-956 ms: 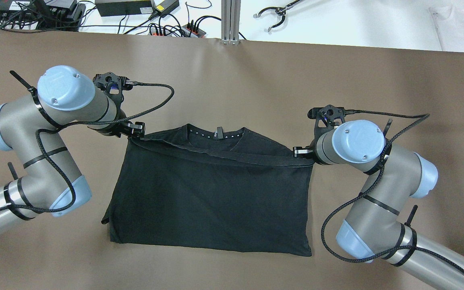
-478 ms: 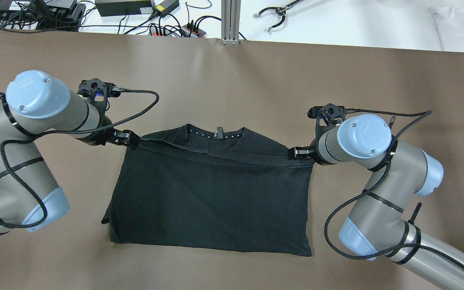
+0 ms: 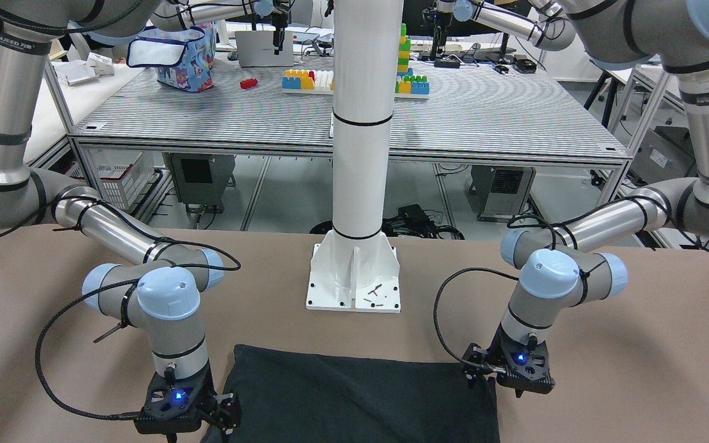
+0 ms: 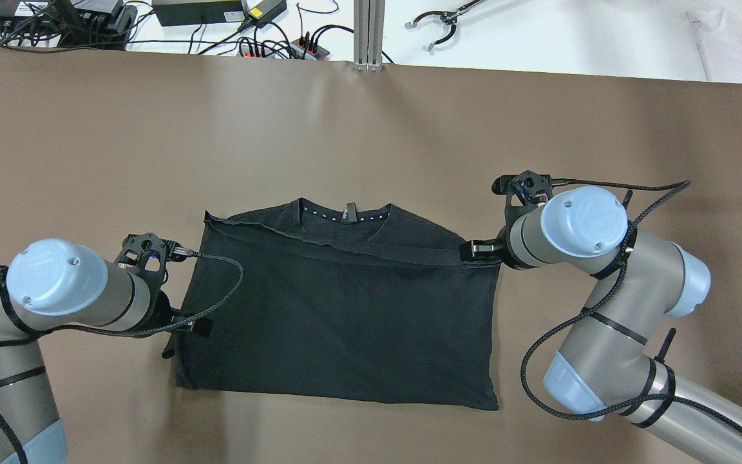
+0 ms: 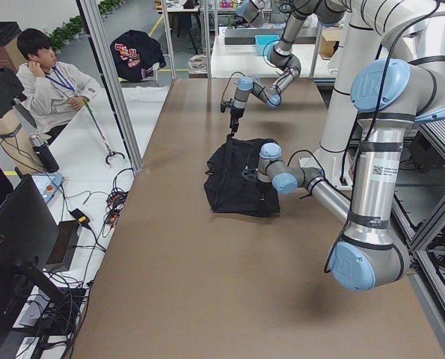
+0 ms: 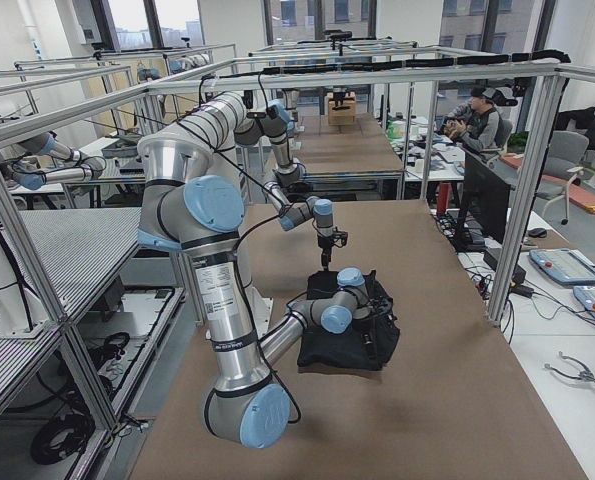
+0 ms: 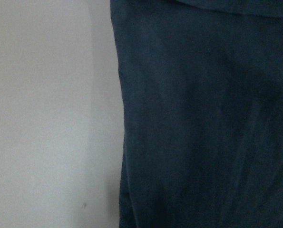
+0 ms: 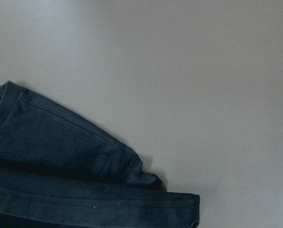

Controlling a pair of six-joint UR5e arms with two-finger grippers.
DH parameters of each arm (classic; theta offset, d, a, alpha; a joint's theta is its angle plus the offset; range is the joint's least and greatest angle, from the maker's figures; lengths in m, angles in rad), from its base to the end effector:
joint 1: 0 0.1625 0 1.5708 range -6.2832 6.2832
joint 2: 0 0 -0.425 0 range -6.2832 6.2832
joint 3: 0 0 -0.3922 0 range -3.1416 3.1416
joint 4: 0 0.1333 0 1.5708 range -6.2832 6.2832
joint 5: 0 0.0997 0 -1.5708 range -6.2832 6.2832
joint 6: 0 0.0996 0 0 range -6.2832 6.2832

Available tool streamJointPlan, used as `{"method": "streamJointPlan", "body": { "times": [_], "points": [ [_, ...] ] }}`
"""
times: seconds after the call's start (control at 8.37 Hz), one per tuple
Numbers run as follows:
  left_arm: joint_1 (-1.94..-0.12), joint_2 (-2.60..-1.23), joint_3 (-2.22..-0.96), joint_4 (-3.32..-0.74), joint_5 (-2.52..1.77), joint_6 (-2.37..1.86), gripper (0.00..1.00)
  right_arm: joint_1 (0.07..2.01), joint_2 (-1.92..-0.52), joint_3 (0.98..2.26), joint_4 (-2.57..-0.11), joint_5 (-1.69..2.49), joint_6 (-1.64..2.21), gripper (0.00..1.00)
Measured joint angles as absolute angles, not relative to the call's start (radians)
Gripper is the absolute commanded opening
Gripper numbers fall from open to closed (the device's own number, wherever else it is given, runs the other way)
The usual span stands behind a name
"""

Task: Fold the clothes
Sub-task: 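Release the hem and move the left gripper to the shirt side nearest it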

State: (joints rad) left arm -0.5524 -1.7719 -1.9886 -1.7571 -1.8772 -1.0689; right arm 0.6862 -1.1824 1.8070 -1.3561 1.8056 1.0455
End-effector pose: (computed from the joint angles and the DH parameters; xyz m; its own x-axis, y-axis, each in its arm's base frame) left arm 0.4071 -0.3723 0.3453 0.6688 0.1266 -0.7326 -0.0075 0.9865 0.1636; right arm -0.4082 -0.4766 0.3170 0.6890 -0.0662 0.7218 -0.1581 0.9581 0.2387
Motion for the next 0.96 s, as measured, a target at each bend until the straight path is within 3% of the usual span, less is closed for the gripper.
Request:
{"method": "streamJointPlan", "body": {
  "times": [0.6, 0.84, 0.96],
  "points": [
    [-0.495, -1.77, -1.925, -1.76, -1.849, -1.074, 0.83, 0.684, -1.183, 1.807, -1.356, 1.804, 1.051, 0.94],
    [-0.476, -1.77, -1.92, -1.761, -1.846, -1.076, 0.41, 0.684, -1.183, 1.807, -1.356, 1.801, 1.051, 0.94],
    [-0.464, -1.77, -1.919, -1.761, -1.846, -1.079, 0.09, 0.684, -1.183, 1.807, -1.356, 1.799, 1.05, 0.94]
  ]
}}
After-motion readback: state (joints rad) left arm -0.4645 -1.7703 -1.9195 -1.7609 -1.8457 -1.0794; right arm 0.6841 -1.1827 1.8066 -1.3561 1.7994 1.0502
